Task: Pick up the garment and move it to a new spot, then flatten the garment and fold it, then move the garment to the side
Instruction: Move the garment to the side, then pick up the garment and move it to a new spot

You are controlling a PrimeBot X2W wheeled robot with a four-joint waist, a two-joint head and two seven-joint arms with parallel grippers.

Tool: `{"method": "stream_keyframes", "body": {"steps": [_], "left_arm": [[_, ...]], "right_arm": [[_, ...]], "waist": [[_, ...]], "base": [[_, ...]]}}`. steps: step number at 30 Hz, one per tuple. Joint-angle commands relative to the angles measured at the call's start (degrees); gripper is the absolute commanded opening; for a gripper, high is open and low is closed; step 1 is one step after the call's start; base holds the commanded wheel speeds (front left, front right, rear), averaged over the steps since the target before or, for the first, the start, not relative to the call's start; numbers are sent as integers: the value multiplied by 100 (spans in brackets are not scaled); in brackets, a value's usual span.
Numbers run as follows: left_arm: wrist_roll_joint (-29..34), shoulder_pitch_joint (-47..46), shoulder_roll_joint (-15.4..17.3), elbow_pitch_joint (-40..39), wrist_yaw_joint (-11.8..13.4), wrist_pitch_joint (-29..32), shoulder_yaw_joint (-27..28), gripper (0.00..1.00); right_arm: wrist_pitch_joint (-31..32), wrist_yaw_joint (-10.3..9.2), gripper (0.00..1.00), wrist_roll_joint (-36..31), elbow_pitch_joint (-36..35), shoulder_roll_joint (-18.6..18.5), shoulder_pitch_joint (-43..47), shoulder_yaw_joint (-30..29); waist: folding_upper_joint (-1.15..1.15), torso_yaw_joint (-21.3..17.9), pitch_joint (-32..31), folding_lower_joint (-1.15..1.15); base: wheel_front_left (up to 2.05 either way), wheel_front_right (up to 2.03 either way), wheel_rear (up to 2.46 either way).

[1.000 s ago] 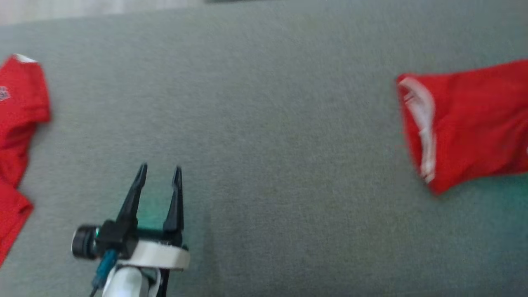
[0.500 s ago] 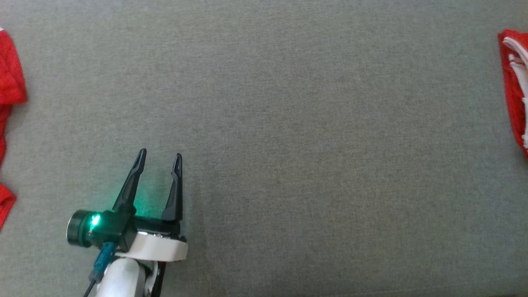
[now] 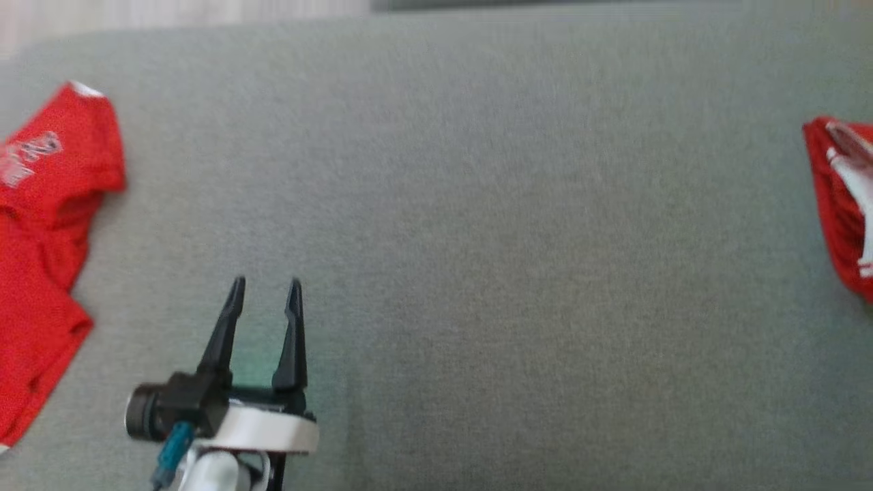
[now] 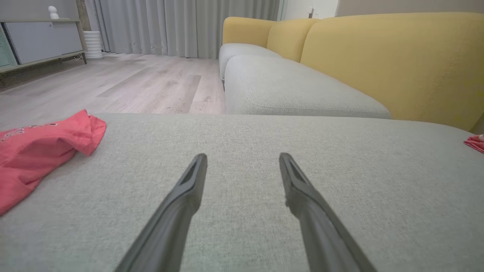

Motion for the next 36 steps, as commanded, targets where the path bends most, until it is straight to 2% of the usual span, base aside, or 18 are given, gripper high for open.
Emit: {"method": "stream_keyframes", "body": {"steps": [1, 10, 18, 24, 36], "left_arm": [[-30, -4, 16, -121, 36, -55, 198, 100], [-31, 412, -3, 235, -1, -55, 283, 100], [78, 573, 57, 485, -101, -55, 471, 100], [67, 597, 32, 530, -107, -55, 591, 100], [86, 524, 1, 581, -141, -55, 660, 100]], "right_arm": [[-60, 40, 100, 84, -264, -23, 224, 138], [-61, 40, 100, 484, -1595, 946, 2375, 579], [-76, 40, 100, 527, -2044, 1716, 3504, 877], [-77, 40, 100, 549, -2263, 1920, 3886, 961], [-78, 40, 100, 822, -2320, 1950, 4028, 1159]], "waist": [[0, 199, -393, 1], [0, 535, -1194, 1], [0, 537, -1376, 1], [0, 446, -1398, 1], [0, 352, -1388, 1]], "base": [[0, 0, 0], [0, 0, 0], [0, 0, 0], [0, 0, 0], [0, 0, 0]]}}
